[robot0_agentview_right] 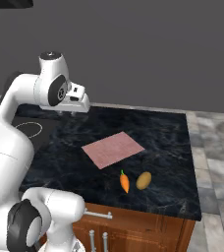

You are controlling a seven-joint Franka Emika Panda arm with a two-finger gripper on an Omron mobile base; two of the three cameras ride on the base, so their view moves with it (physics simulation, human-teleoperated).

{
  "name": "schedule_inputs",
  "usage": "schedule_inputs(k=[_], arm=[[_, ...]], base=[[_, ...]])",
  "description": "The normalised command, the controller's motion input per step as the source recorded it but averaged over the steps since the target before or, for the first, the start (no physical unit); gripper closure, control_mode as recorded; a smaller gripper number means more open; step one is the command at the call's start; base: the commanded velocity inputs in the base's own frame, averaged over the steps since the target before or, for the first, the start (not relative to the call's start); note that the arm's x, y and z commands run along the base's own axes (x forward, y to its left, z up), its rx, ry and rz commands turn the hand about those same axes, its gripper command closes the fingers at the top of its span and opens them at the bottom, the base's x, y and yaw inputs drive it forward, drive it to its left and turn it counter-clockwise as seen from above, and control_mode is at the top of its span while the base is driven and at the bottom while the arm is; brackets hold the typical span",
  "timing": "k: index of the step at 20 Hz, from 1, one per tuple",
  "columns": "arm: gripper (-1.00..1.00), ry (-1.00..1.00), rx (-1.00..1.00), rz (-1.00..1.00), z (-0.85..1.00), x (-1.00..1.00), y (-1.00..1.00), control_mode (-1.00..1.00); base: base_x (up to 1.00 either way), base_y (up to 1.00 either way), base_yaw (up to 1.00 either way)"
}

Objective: Place the carrot and potato inside the fridge drawer. Close the drawer after placing the vegetables.

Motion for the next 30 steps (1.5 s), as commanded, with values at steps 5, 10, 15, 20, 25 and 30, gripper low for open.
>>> schedule_inputs(k=[5,10,15,20,25,30], arm=[[-1.00,0.00,0.00,-0.01,-0.15,-0.16,-0.01,-1.00],[-1.00,0.01,0.00,-0.05,-0.87,-0.39,-0.57,-1.00],[-1.00,0.06,0.00,0.00,-1.00,-0.18,-0.99,-1.00],[-1.00,0.14,0.00,0.00,-1.00,0.00,-0.97,-1.00],[-1.00,0.12,-0.01,0.00,-0.73,0.23,-0.59,-1.00],[-1.00,0.06,0.00,0.00,-0.34,0.34,-0.26,-1.00]], base=[[0.00,0.00,0.00],[0.00,0.00,0.00],[0.00,0.00,0.00],[0.00,0.00,0.00],[0.00,0.00,0.00],[0.00,0.00,0.00]])
